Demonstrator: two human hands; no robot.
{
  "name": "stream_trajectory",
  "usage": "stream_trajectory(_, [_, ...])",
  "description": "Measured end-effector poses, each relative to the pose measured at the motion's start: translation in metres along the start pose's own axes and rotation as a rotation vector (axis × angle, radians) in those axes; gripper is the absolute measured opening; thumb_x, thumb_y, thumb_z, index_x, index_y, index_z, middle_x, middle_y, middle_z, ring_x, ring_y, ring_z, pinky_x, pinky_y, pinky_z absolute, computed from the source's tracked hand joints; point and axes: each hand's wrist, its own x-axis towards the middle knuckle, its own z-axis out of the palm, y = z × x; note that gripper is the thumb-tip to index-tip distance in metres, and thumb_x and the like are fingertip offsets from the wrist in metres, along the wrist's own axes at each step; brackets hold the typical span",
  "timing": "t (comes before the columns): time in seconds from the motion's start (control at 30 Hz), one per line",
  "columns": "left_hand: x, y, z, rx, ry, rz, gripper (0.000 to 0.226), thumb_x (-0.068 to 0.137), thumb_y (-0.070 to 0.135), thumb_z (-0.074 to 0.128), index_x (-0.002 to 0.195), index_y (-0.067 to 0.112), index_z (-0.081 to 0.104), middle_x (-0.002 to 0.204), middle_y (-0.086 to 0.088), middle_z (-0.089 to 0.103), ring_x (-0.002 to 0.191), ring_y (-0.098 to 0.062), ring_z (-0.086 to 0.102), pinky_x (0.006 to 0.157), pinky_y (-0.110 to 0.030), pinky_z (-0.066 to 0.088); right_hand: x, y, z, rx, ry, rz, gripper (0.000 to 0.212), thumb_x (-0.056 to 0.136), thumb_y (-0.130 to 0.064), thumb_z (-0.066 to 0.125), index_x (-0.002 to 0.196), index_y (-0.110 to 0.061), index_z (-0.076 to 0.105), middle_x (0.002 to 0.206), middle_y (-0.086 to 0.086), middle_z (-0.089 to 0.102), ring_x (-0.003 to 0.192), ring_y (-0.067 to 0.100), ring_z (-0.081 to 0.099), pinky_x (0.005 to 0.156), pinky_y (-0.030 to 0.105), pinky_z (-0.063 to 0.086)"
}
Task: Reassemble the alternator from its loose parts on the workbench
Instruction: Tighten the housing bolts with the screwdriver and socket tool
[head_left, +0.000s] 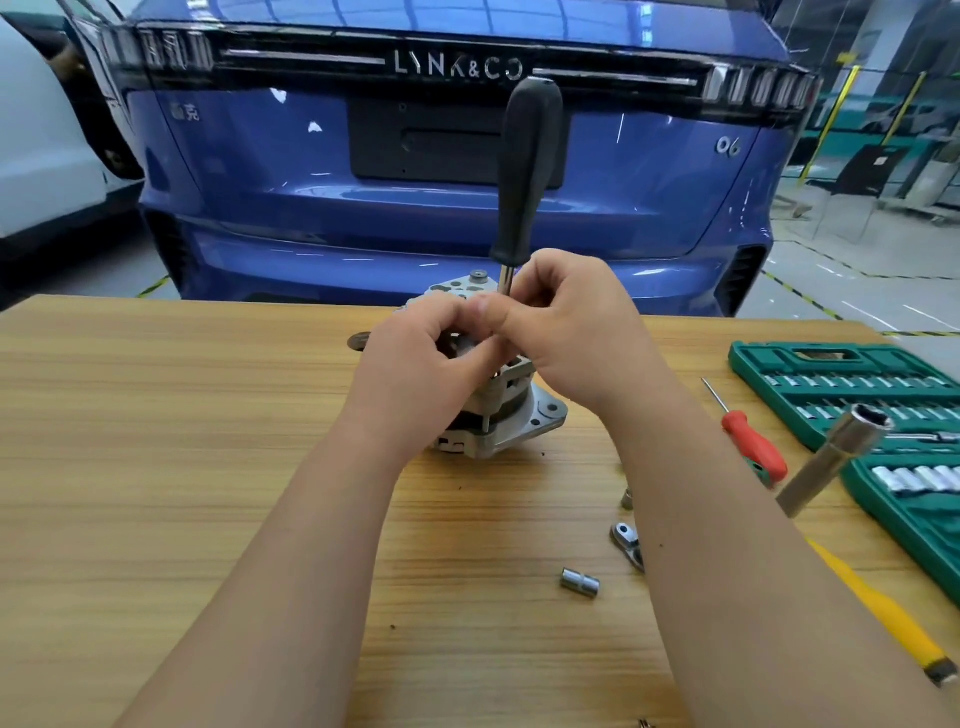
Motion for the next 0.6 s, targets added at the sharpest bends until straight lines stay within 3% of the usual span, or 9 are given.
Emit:
stream_trajectory(0.07, [0.0006, -0.0001, -0.0012, -0.004, -0.039, 0.021, 0.014, 0.092, 0.032, 0.063, 0.101, 0.027, 0.071, 0.086, 0.012, 0.067, 0.086, -0.007, 0.059, 0.075, -0.030, 0.052, 0.0000, -0.0009, -0.0046, 0.017, -0.073, -0.012, 0.010, 0.087, -0.037, 0.067, 0.083, -0.029, 0.064, 0.072, -0.010, 0.062, 0.066, -0.002, 0.055, 0.058, 0.017, 0.048])
stream_trajectory(0.13, [0.0011, -0.0013, -0.0048, -0.010, -0.112, 0.026, 0.016, 0.095, 0.031, 0.057, 0.105, 0.030, 0.070, 0.086, 0.019, 0.066, 0.088, -0.003, 0.058, 0.071, -0.016, 0.047, -0.0001, -0.0024, -0.0102, 0.071, -0.129, -0.039, 0.004, 0.091, -0.031, 0.064, 0.089, -0.032, 0.067, 0.076, -0.015, 0.066, 0.069, -0.003, 0.059, 0.060, 0.013, 0.047])
stream_trajectory(0.23, [0.0012, -0.0013, -0.0027, -0.053, -0.063, 0.005, 0.010, 0.093, 0.031, 0.061, 0.099, 0.031, 0.068, 0.084, 0.019, 0.065, 0.082, 0.003, 0.058, 0.064, -0.008, 0.042, 0.0005, -0.0015, -0.0051, 0.080, -0.032, -0.023, 0.013, 0.086, -0.030, 0.071, 0.080, -0.019, 0.066, 0.065, -0.011, 0.062, 0.061, -0.002, 0.056, 0.054, 0.015, 0.047])
stream_trajectory(0.33, [0.0012, 0.0017, 0.0006, -0.060, 0.019, -0.006, 0.008, 0.089, 0.032, 0.066, 0.096, 0.029, 0.069, 0.082, 0.015, 0.066, 0.080, 0.000, 0.060, 0.065, -0.014, 0.045, 0.0004, -0.0016, -0.0018, 0.030, -0.032, -0.002, 0.017, 0.084, -0.038, 0.070, 0.077, -0.025, 0.062, 0.067, -0.009, 0.060, 0.061, -0.001, 0.056, 0.056, 0.017, 0.049])
stream_trajectory(0.4, [0.0010, 0.0006, -0.0033, -0.051, -0.049, 0.012, 0.015, 0.094, 0.030, 0.061, 0.105, 0.030, 0.071, 0.088, 0.014, 0.068, 0.089, -0.005, 0.061, 0.074, -0.024, 0.050, 0.0004, -0.0019, -0.0074, 0.022, -0.120, -0.021, 0.004, 0.089, -0.035, 0.065, 0.086, -0.032, 0.066, 0.077, -0.014, 0.066, 0.070, -0.003, 0.059, 0.061, 0.015, 0.048])
stream_trajectory(0.47, [0.0014, -0.0003, -0.0081, -0.068, -0.122, 0.011, 0.019, 0.097, 0.031, 0.056, 0.110, 0.032, 0.070, 0.093, 0.012, 0.069, 0.094, -0.008, 0.061, 0.080, -0.032, 0.052, 0.0004, -0.0015, -0.0090, 0.057, -0.119, -0.042, 0.006, 0.089, -0.027, 0.067, 0.084, -0.031, 0.068, 0.071, -0.019, 0.065, 0.066, -0.005, 0.058, 0.058, 0.011, 0.045])
stream_trajectory(0.6, [0.0024, 0.0025, -0.0044, -0.085, -0.014, 0.019, 0.012, 0.087, 0.034, 0.067, 0.098, 0.031, 0.070, 0.088, 0.012, 0.068, 0.090, -0.005, 0.062, 0.075, -0.026, 0.051, 0.0007, 0.0000, -0.0012, 0.049, -0.014, -0.004, 0.026, 0.081, -0.036, 0.075, 0.070, -0.018, 0.060, 0.062, -0.009, 0.058, 0.057, 0.001, 0.053, 0.053, 0.019, 0.049])
